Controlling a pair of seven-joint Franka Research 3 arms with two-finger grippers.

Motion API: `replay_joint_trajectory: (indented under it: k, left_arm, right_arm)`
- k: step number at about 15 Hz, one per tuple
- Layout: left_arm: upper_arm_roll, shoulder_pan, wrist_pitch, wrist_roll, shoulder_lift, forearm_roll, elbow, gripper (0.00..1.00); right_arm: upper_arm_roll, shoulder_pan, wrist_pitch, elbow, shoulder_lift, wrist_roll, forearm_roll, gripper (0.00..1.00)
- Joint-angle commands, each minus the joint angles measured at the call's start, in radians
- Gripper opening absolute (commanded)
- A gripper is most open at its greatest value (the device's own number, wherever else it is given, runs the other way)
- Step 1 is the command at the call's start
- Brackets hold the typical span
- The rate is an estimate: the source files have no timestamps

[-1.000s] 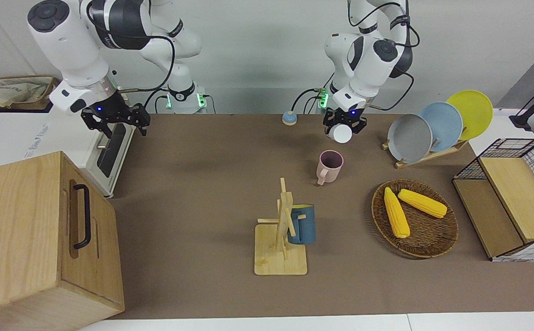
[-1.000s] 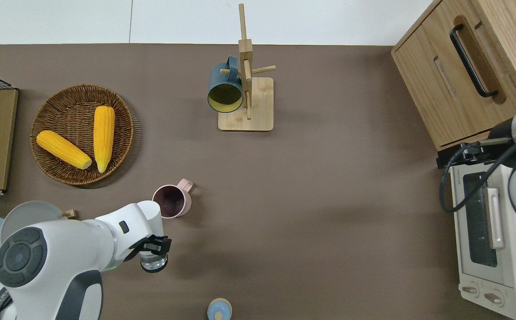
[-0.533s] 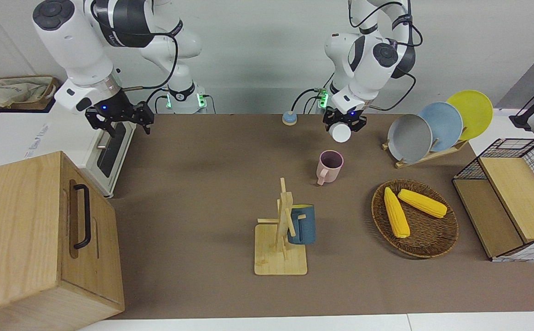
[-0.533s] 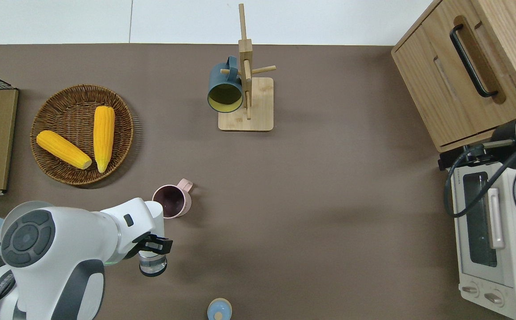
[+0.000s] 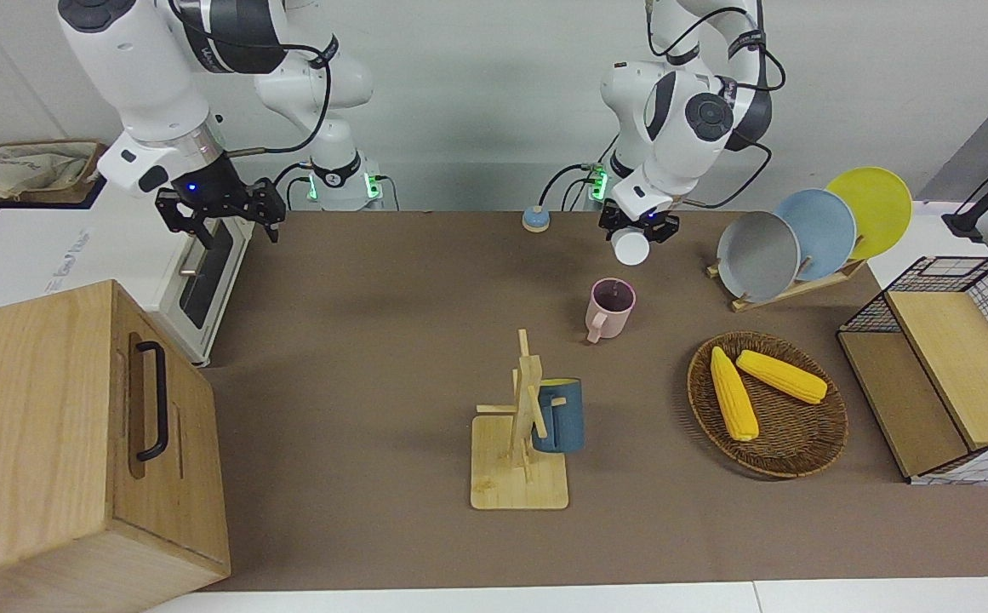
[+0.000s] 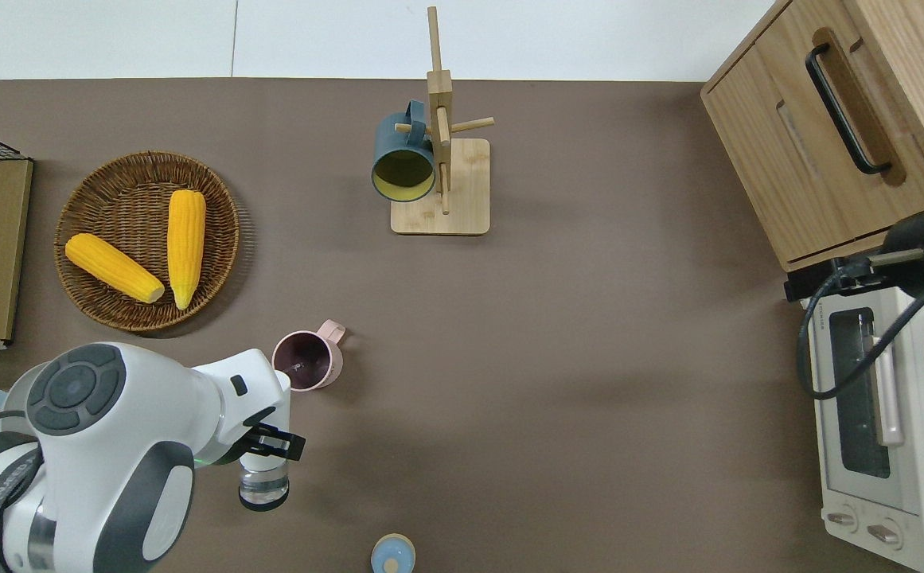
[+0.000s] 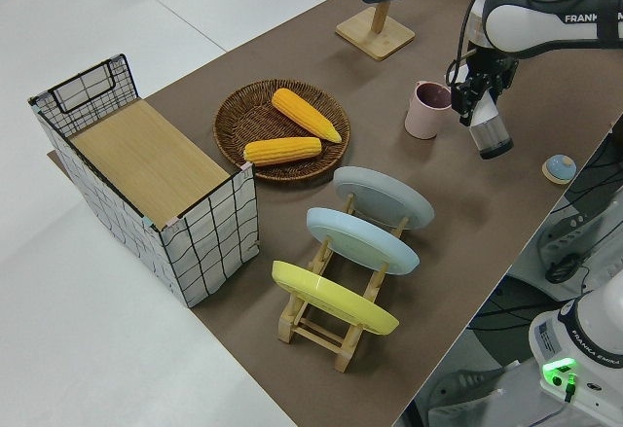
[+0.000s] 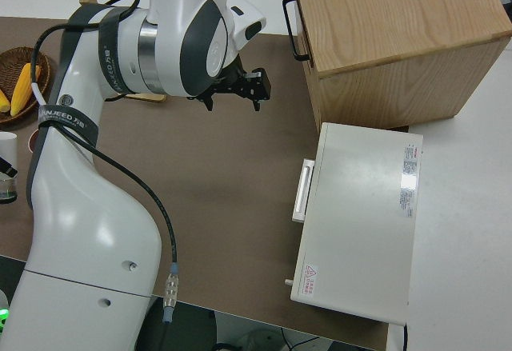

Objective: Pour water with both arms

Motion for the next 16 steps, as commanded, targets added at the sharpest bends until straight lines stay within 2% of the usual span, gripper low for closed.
replay_joint_trajectory:
  k: [1, 5, 12, 16]
  left_arm:
    - [0.003, -0.001, -0.06, -0.033, 0.036, 0.033, 0.071, 0.0]
    - [0.005, -0.001, -0.067, -0.033, 0.036, 0.036, 0.071, 0.0]
    - [0.005, -0.003, -0.071, -0.034, 0.036, 0.039, 0.073, 0.0]
    - [0.005, -0.004, -0.071, -0.034, 0.034, 0.039, 0.073, 0.0]
  right_arm:
    - [0.01, 0.011, -0.01, 0.022, -0.007, -0.012, -0.005, 0.987]
    - [0.01, 0.03, -0.01, 0.035, -0.009, -0.012, -0.008, 0.987]
    - [0.009, 0.031, -0.01, 0.035, -0.007, -0.014, -0.005, 0.987]
    - [0.009, 0.054, -0.01, 0.036, -0.007, -0.014, -0.005, 0.987]
